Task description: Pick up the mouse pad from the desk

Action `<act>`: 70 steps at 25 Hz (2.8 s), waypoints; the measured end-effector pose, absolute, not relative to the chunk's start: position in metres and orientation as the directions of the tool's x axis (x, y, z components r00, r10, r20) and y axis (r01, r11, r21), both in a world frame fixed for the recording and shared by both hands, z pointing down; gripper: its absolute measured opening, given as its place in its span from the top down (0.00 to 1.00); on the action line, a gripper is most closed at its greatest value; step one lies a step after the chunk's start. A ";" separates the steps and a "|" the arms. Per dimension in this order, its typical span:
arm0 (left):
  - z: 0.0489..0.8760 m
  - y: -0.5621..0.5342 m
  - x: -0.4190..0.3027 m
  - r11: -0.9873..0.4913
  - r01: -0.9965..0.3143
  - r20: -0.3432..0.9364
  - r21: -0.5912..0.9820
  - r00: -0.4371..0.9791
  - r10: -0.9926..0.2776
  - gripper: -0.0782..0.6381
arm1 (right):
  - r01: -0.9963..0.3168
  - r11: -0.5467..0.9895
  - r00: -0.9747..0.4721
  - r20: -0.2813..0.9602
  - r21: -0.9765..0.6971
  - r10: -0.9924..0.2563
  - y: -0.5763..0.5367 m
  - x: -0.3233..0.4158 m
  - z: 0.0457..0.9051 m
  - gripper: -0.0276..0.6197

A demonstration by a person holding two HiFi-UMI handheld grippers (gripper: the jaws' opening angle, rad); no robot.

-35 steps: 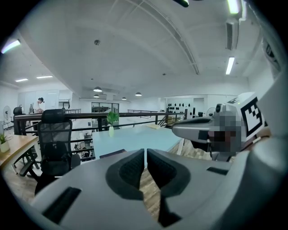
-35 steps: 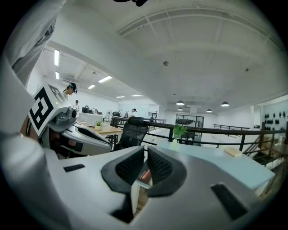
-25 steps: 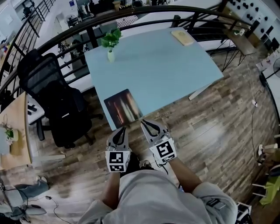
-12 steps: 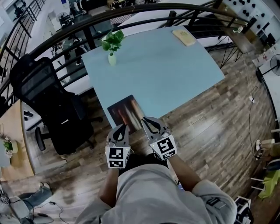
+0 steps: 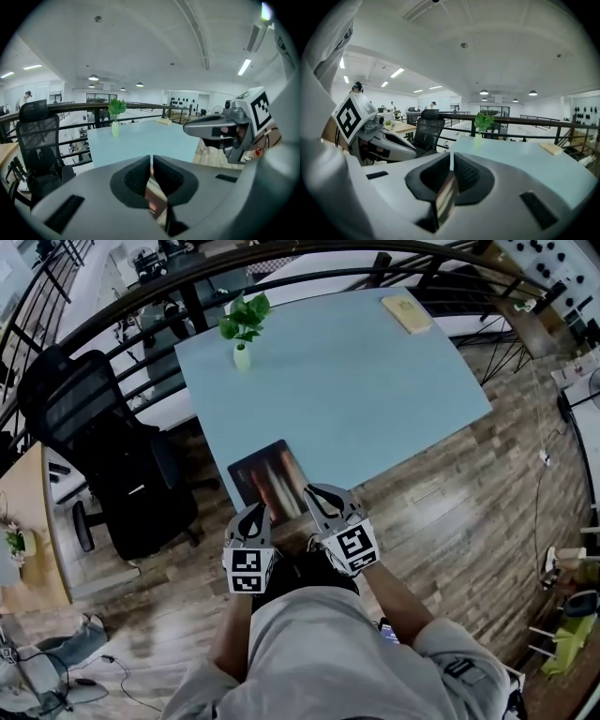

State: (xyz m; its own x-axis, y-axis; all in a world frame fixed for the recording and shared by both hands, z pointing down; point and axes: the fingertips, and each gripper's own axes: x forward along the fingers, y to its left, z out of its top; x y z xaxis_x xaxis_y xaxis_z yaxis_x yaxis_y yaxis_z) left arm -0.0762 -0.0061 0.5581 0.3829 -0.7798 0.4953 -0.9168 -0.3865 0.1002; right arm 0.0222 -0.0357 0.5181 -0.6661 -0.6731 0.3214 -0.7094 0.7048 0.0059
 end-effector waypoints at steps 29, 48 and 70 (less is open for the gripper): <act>0.701 0.045 -0.045 -0.424 -0.886 0.770 -0.189 0.134 -0.624 0.85 | -0.447 0.880 -0.650 0.618 0.159 -0.442 0.002 0.077 0.691 0.91; 0.753 0.060 -0.063 -0.583 -0.636 0.804 -0.506 -0.102 -0.586 0.73 | -0.041 0.883 -0.605 0.692 0.467 -0.394 0.019 0.050 0.755 0.81; 0.754 0.054 -0.066 -0.552 -0.703 0.824 -0.447 -0.085 -0.560 0.80 | -0.020 0.900 -0.588 0.723 0.436 -0.363 0.009 0.036 0.770 0.77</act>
